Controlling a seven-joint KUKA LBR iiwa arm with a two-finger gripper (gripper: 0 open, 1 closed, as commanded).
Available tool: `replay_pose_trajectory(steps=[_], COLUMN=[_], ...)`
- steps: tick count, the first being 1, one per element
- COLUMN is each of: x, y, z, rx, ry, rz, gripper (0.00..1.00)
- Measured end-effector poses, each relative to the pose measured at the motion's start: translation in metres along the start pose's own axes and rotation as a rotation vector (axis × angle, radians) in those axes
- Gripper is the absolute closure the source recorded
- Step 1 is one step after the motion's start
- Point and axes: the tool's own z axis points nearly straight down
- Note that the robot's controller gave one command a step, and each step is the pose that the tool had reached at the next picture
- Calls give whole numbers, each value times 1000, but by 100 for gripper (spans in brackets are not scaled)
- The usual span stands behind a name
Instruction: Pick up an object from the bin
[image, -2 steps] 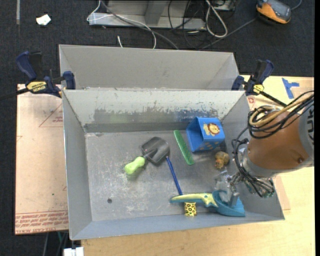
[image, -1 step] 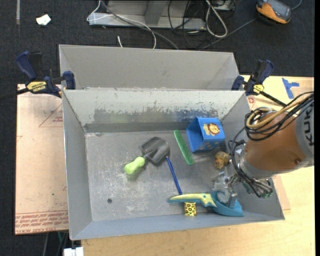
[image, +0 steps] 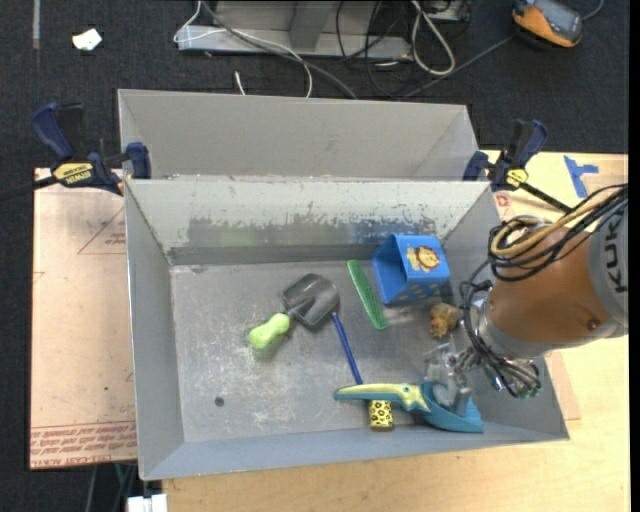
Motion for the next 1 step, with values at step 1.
replay_pose_trajectory(steps=[1], x=[-5], y=[8], z=[2], rx=[0], ry=[-1], rz=[-12], gripper=[100])
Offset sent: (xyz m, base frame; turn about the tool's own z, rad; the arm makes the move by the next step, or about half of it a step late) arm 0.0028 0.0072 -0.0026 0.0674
